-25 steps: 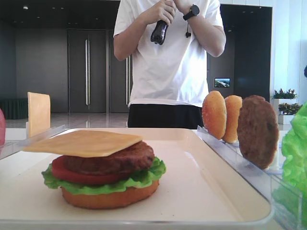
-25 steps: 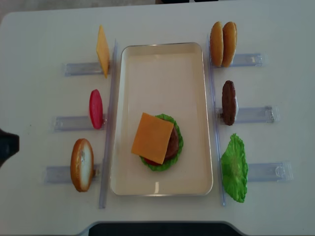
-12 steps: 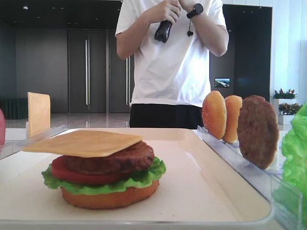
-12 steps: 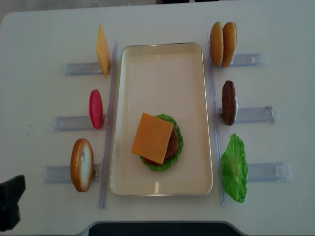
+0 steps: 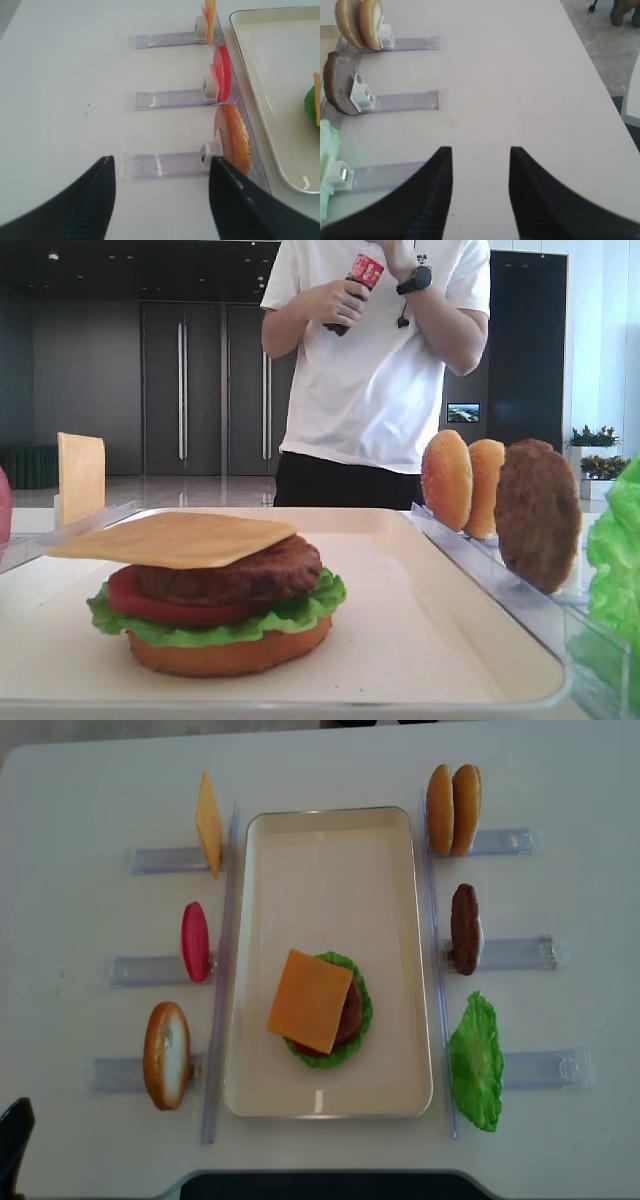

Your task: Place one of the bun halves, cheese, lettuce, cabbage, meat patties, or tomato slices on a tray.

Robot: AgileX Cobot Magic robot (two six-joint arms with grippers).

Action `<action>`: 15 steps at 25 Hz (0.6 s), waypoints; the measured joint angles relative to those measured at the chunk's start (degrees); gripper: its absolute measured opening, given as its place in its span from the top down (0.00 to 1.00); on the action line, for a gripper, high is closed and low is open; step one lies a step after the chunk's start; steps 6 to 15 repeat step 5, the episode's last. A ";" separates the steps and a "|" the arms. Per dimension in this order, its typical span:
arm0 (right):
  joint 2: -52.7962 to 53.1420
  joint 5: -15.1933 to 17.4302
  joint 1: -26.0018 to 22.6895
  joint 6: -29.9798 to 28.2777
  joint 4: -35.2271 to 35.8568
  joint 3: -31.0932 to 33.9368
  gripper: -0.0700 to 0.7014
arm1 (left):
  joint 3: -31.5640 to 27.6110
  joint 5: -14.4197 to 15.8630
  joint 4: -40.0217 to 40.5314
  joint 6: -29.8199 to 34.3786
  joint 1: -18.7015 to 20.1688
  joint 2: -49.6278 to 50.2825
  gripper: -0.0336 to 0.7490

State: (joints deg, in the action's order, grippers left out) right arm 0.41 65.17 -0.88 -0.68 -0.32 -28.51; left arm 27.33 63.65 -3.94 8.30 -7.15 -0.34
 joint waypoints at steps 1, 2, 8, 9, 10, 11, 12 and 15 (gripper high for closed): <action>0.00 0.00 0.00 0.00 0.32 0.00 0.53 | 0.00 0.00 0.14 0.00 0.00 -0.47 0.38; 0.00 0.00 0.00 0.00 0.00 0.00 0.53 | 0.00 0.00 0.18 0.00 0.00 -0.53 0.38; 0.00 0.00 0.00 0.00 0.00 0.00 0.53 | 0.00 0.00 0.20 0.00 0.00 -0.53 0.38; 0.00 0.00 0.00 0.00 0.00 0.00 0.53 | 0.00 0.00 0.20 0.00 0.00 -0.53 0.38; 0.00 0.00 0.00 0.00 0.00 0.00 0.53 | 0.00 0.00 0.20 0.00 0.00 -0.53 0.38; 0.00 0.00 0.00 0.00 0.00 0.00 0.53 | 0.00 0.00 0.20 0.00 0.00 -0.53 0.38; 0.00 0.00 0.00 0.00 0.00 0.00 0.53 | 0.00 0.00 0.20 0.00 0.00 -0.53 0.38; 0.00 0.00 0.00 0.00 0.00 0.00 0.53 | 0.00 0.00 0.20 0.00 0.00 -0.53 0.38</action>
